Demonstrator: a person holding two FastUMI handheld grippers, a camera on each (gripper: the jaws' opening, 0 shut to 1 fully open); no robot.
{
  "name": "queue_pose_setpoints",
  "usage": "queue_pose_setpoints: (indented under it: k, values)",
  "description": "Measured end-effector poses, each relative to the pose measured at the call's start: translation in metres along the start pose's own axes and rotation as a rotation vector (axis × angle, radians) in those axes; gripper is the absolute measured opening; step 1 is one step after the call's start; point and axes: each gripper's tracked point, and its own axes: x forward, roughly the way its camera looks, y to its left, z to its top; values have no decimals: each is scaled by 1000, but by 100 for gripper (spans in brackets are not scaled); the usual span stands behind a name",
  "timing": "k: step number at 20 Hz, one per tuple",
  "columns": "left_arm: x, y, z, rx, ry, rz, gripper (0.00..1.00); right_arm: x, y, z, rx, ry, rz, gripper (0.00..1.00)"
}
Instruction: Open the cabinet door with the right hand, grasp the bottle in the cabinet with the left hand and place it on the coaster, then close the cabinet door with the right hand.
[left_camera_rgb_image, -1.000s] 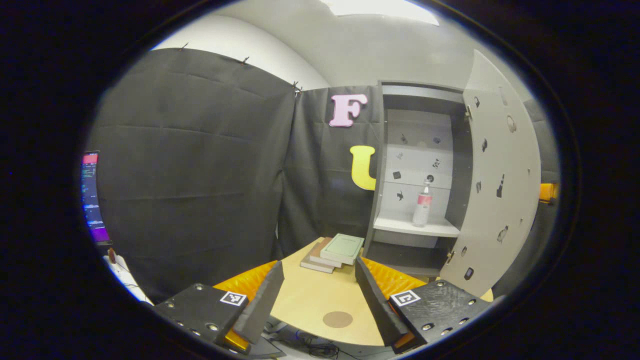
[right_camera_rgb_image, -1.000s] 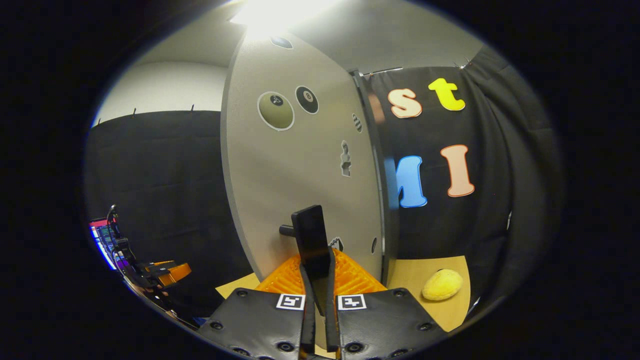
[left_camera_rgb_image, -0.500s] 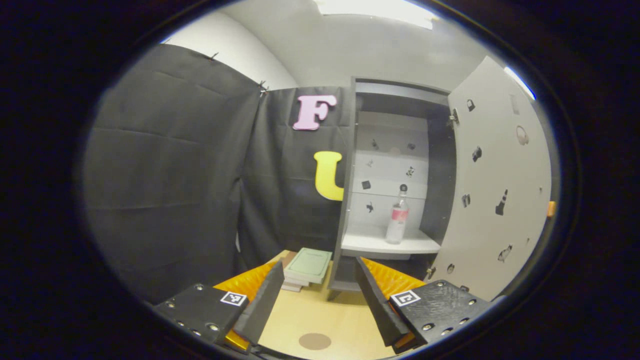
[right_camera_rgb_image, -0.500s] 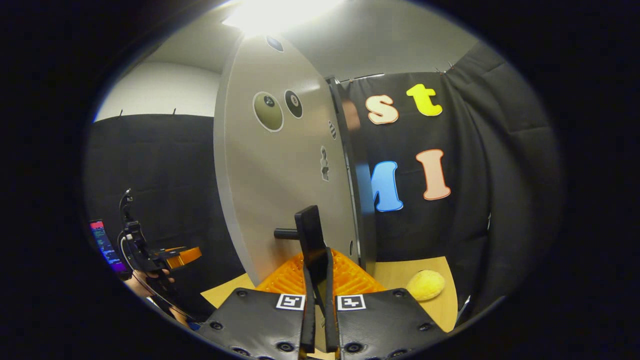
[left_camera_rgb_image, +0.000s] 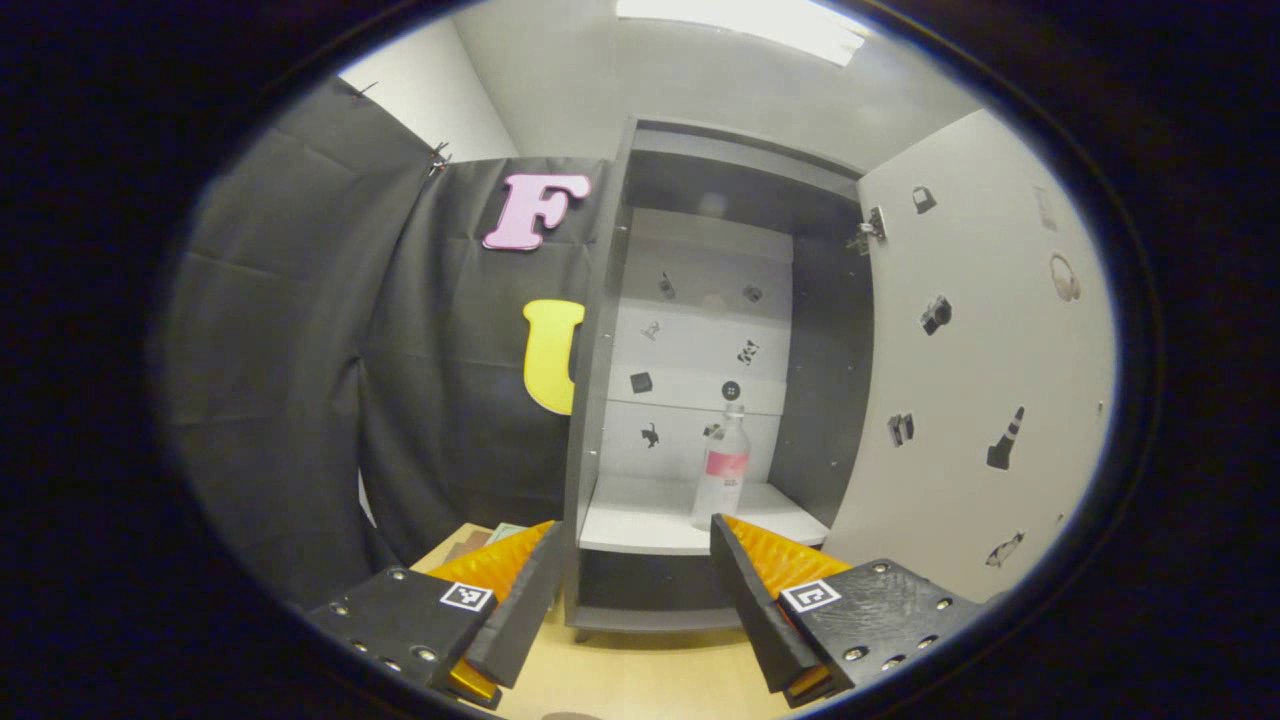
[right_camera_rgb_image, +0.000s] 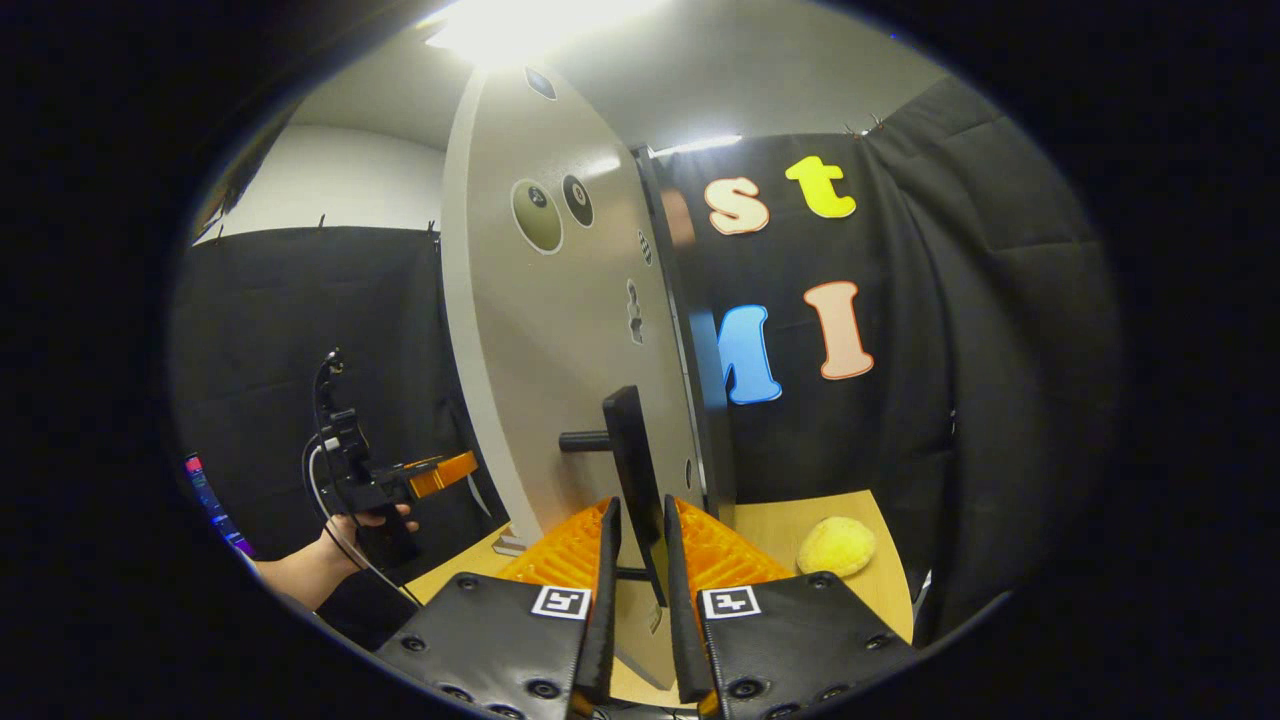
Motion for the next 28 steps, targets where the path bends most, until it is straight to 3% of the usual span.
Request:
queue_pose_setpoints:
  k: [2,4,9,12,18,24,28]
  values:
    - [8,-1,-2,-8,1,-2,90,-16,-6,3,18,14,-7,48]
    - [12,-7,0,-35,-3,-21,87,-29,-23,4,13,11,-65,99]
    - [26,-20,3,-47,-19,-95,87,-60,-73,9,43,-57,-278,98]
    - [36,-39,1,-60,-4,-194,89,-78,-93,13,110,-134,-395,98]
    - [53,-53,-13,2,54,-306,88,-104,-129,19,116,-228,-632,98]
    - [50,-56,-15,53,102,-338,88,-118,-144,6,112,-206,-758,98]
    - [51,-60,-19,54,116,-373,87,-116,-145,-7,134,-176,-797,98]
